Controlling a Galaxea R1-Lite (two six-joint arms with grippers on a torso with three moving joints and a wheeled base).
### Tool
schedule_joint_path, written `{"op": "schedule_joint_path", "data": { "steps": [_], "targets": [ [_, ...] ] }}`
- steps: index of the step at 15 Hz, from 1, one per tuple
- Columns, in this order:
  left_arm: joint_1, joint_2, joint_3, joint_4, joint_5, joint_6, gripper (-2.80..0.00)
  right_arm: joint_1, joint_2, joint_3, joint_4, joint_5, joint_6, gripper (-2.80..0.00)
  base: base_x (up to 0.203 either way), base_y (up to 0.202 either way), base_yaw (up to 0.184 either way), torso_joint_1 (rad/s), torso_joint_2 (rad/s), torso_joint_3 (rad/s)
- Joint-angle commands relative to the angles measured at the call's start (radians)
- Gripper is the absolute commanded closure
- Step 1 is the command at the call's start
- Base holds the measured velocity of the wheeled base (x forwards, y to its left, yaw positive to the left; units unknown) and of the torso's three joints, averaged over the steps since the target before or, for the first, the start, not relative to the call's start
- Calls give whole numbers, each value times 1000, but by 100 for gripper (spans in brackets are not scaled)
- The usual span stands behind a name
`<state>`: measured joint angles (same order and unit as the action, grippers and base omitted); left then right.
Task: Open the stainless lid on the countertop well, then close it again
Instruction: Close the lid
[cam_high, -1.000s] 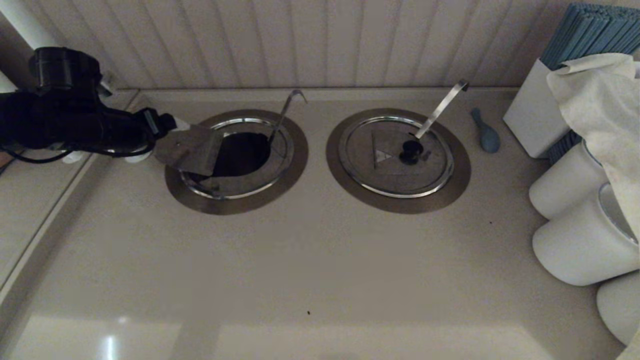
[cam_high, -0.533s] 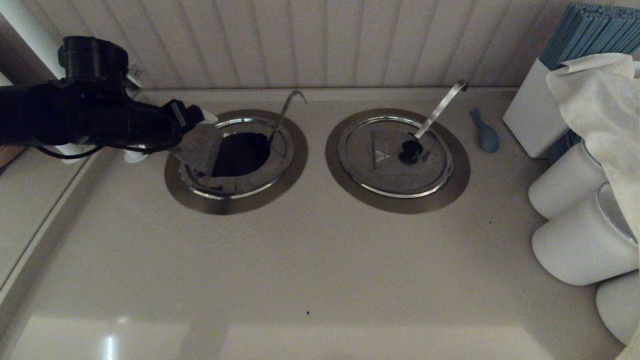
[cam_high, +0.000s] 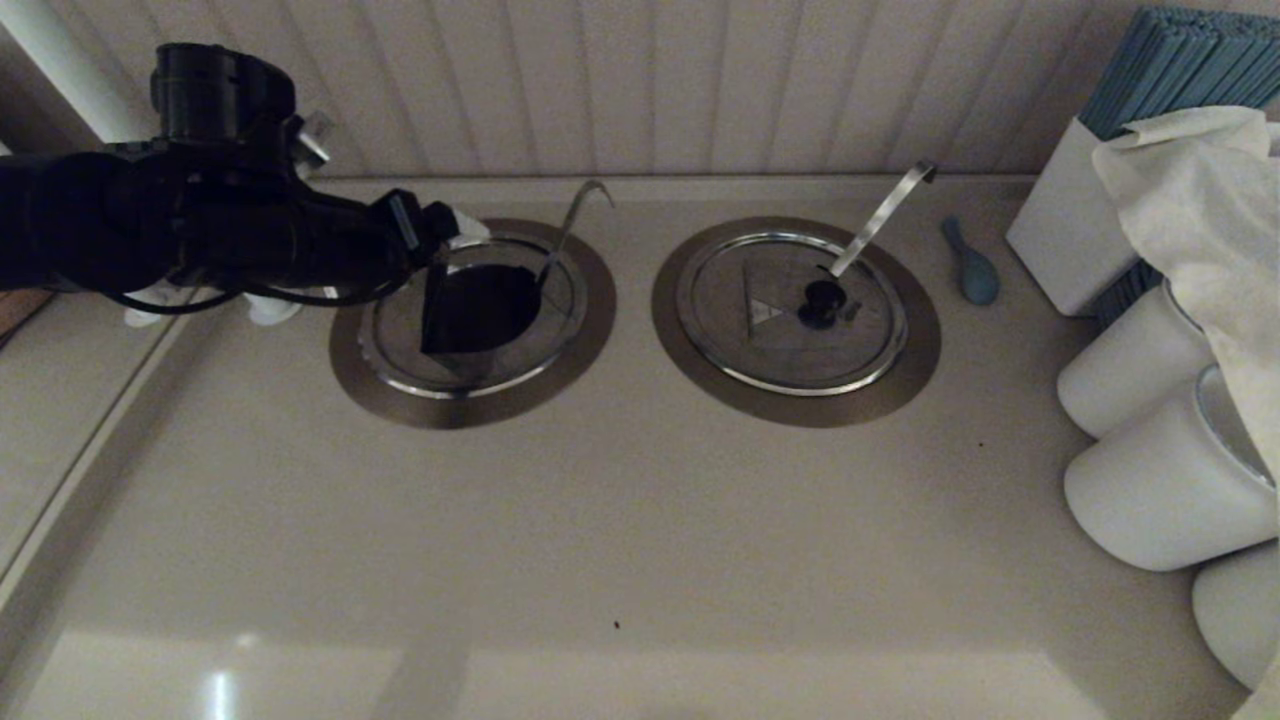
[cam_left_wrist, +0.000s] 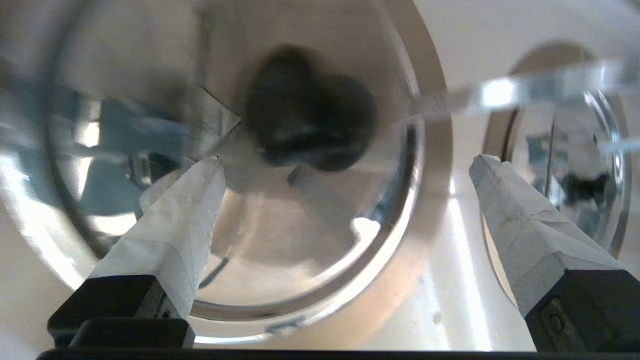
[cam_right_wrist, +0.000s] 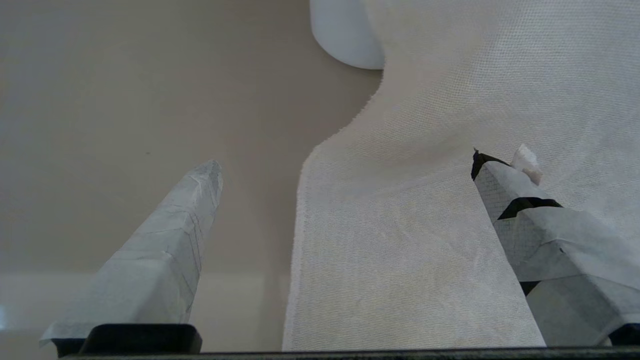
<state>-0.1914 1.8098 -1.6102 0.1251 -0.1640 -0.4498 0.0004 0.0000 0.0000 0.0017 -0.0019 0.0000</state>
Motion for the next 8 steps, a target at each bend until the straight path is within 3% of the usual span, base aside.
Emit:
{"op": "schedule_joint_path", "data": {
  "steps": [1, 8],
  "targets": [
    [-32, 3, 10, 0, 1, -3, -280, 1, 0, 0, 0, 0, 2, -280, 0, 0, 0, 0, 0, 0],
    [-129, -10, 20, -1, 45, -2, -280, 1, 0, 0, 0, 0, 2, -280, 0, 0, 0, 0, 0, 0]
  ]
}}
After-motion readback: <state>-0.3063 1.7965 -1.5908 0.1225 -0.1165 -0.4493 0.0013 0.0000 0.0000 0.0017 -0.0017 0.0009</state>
